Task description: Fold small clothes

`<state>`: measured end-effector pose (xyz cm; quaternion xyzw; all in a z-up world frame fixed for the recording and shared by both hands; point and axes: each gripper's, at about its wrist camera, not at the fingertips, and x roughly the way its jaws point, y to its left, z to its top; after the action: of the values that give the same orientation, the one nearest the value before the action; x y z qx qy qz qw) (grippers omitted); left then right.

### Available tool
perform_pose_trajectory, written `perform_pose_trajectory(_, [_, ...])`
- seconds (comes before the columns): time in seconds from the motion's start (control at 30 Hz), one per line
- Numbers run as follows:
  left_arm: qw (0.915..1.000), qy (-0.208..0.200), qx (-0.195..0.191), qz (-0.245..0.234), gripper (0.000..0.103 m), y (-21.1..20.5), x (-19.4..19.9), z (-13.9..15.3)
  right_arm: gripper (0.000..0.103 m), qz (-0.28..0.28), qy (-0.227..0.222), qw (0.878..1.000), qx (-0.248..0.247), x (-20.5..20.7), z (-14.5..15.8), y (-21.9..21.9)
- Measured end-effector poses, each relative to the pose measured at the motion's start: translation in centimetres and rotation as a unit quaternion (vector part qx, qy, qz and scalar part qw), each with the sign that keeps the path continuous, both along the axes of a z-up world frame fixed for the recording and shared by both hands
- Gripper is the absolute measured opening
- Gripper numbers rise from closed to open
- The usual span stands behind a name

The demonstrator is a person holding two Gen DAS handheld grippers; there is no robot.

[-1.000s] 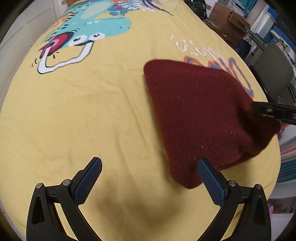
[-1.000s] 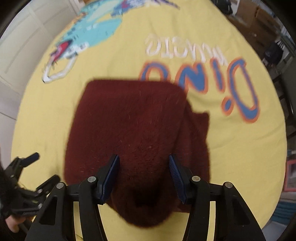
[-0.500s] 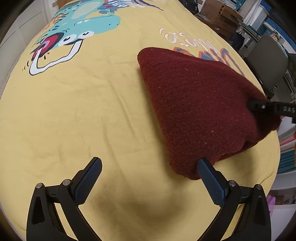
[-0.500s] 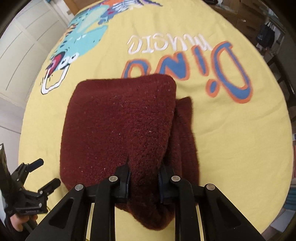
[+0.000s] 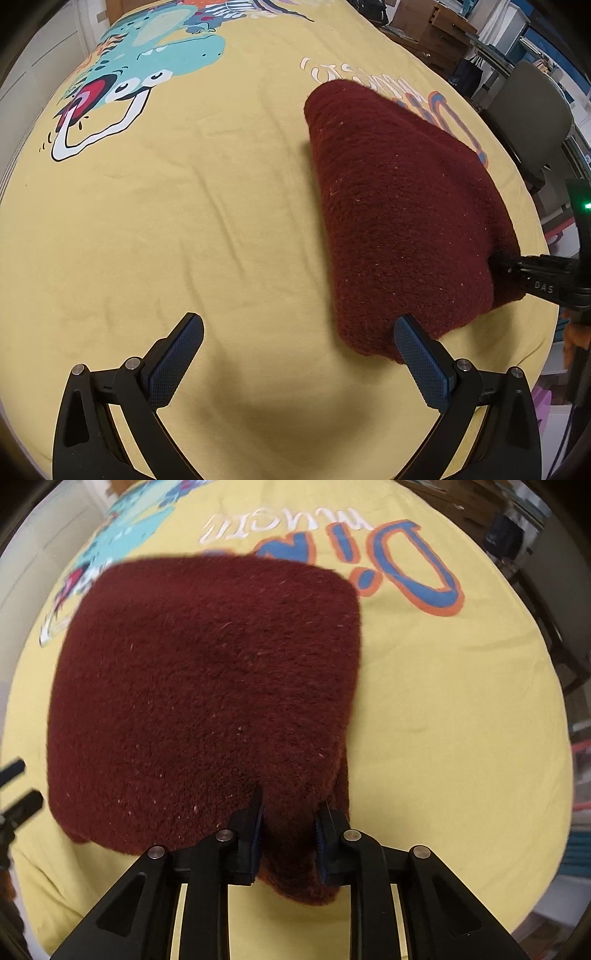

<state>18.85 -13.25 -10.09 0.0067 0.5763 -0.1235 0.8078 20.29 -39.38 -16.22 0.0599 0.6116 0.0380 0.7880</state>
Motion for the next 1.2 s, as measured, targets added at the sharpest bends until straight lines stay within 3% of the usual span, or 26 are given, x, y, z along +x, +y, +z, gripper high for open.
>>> perform_pose_trajectory(0.1, [1.0, 0.001, 0.007, -0.002, 0.102, -0.1, 0.4, -0.1, 0.039, -0.001, -0.002, 1.0, -0.008, -0.1, 0.8, -0.3])
perform_pose_trajectory(0.17, [1.0, -0.001, 0.004, 0.0, 0.102, -0.2, 0.8, 0.2, 0.059, 0.001, -0.005, 1.0, -0.028, -0.1, 1.3, -0.4])
perform_pose_trajectory(0.3, [1.0, -0.009, -0.004, -0.001, 0.102, -0.9, 2.2, 1.3, 0.069, -0.014, -0.025, 1.0, -0.009, -0.2, 3.1, -1.4])
perform_pose_trajectory(0.37, [0.9999, -0.01, 0.0, -0.006, 0.102, -1.5, 3.1, 1.8, 0.08, -0.018, -0.037, 0.999, -0.007, 0.0, 4.2, -1.7])
perform_pose_trajectory(0.5, [1.0, -0.006, -0.002, -0.005, 0.102, -2.2, 4.9, 2.3, 0.086, -0.013, -0.06, 0.998, 0.023, 0.9, 6.0, -1.7])
perform_pose_trajectory(0.63, [0.9997, 0.01, -0.021, -0.003, 0.102, -3.6, 6.7, 2.0, 0.102, -0.007, -0.055, 0.998, 0.043, 2.2, 5.2, -0.7])
perform_pose_trajectory(0.9, [0.9986, 0.046, -0.022, 0.015, 0.102, -5.7, 9.1, -1.6, 0.102, 0.009, -0.023, 0.999, 0.027, 3.7, -0.5, -0.3])
perform_pose_trajectory(1.03, [0.9983, 0.057, -0.008, 0.007, 0.102, -6.1, 8.6, -3.7, 0.102, -0.01, -0.027, 0.997, 0.074, 3.5, -2.6, -1.2])
perform_pose_trajectory(1.2, [0.9996, 0.027, 0.004, 0.008, 0.103, -5.9, 7.8, -5.0, 0.102, -0.011, -0.04, 0.993, 0.11, 3.5, -3.9, -1.4])
